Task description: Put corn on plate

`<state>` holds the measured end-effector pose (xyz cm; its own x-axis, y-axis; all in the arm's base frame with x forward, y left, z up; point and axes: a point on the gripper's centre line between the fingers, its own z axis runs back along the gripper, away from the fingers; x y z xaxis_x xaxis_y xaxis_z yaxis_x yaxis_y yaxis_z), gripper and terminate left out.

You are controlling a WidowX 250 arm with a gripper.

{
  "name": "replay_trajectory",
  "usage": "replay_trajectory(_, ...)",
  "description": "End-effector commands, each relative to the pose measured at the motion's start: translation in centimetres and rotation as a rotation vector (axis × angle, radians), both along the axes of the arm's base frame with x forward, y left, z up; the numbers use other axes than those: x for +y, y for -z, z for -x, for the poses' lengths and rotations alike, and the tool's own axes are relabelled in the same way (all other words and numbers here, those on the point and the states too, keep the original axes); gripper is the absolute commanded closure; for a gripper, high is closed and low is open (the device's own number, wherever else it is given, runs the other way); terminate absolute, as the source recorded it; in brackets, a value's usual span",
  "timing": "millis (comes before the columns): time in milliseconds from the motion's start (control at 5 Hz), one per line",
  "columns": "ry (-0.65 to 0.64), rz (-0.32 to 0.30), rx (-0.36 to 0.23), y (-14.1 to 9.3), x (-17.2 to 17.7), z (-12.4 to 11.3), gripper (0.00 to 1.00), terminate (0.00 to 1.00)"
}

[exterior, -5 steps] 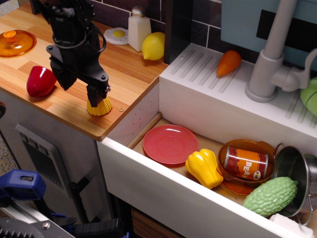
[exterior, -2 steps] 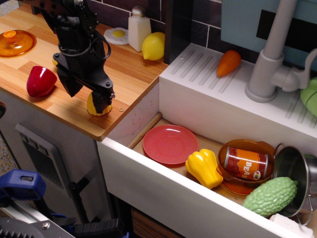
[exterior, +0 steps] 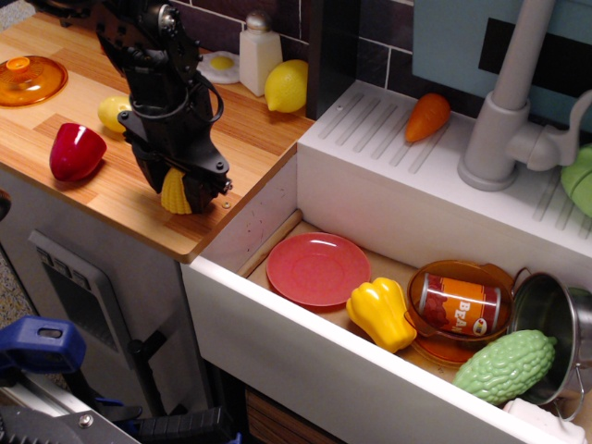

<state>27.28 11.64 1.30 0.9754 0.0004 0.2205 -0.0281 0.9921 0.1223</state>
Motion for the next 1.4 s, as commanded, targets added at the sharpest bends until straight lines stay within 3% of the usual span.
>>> replay_trajectory(0,0.019,-0.028,-0.069,-3.1,-2.5,-2.4,1.0,0.0)
replay_trajectory(400,0.02,-0.084,-0.171,-2.9,-9.3,-5.0,1.0,0.0)
replay_trajectory(600,0.034,-0.056,-0.17,-2.4,-9.6,-6.1,1.0,0.0)
replay_trajectory(1000,0.001,0.03,-0.159,0.0,-9.9,-5.7,1.0,0.0)
replay_trajectory(1200,-0.014,0.089,-0.122,0.5,-10.3,-5.6,1.0,0.0)
